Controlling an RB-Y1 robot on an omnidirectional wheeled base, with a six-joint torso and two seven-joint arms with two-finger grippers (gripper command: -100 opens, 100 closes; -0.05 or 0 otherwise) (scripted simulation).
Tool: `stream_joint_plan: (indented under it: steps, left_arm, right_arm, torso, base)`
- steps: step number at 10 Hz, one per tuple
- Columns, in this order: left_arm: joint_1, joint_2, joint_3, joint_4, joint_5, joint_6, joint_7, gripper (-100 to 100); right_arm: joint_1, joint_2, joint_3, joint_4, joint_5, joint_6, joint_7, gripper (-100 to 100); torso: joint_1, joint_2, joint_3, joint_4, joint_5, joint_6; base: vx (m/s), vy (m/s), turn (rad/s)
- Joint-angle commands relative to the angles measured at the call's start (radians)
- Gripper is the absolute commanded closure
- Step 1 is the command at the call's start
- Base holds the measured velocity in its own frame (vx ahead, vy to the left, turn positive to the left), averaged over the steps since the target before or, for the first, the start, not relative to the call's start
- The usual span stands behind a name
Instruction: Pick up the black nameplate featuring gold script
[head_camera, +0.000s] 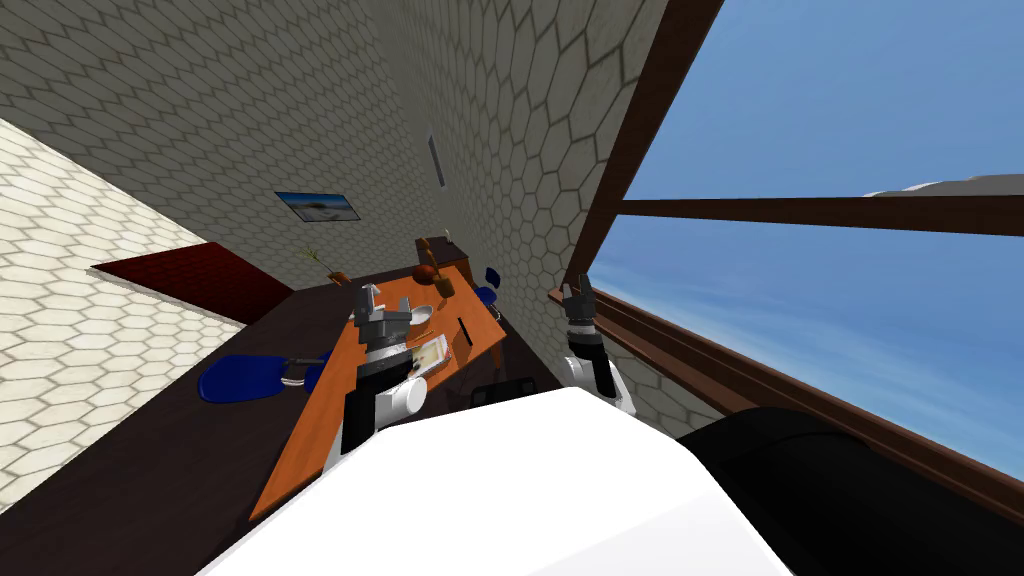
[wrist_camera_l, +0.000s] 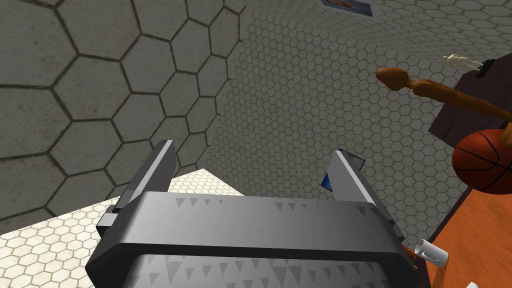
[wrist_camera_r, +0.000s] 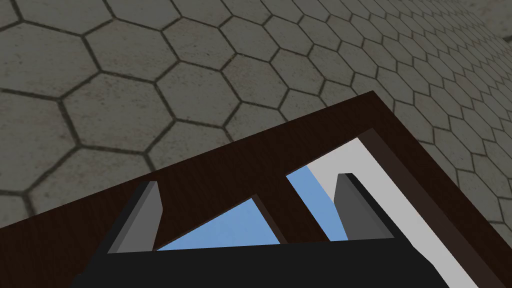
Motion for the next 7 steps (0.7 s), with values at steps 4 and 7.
stream_joint_plan:
  steps: [4,7]
  left_arm:
    - [-0.015,0.114,-0.02,0.048,0.034,0.075,-0.035,-100]
    - [-0.032,0.176,-0.048,0.106,0.079,0.167,-0.08,-100]
  right_arm:
    - [0.0,0.0,0.0,0.0,0.0,0.0,0.0,0]
    - [0.0,0.0,0.0,0.0,0.0,0.0,0.0,0]
  torso:
    - [-0.001,0.003,0.002,0.001,0.0,0.0]
    - [-0.001,0.002,0.001,0.0,0.0,0.0]
  base:
    - [-0.043,-0.021,-0.038]
    - [-0.032,-0.013,-0.066]
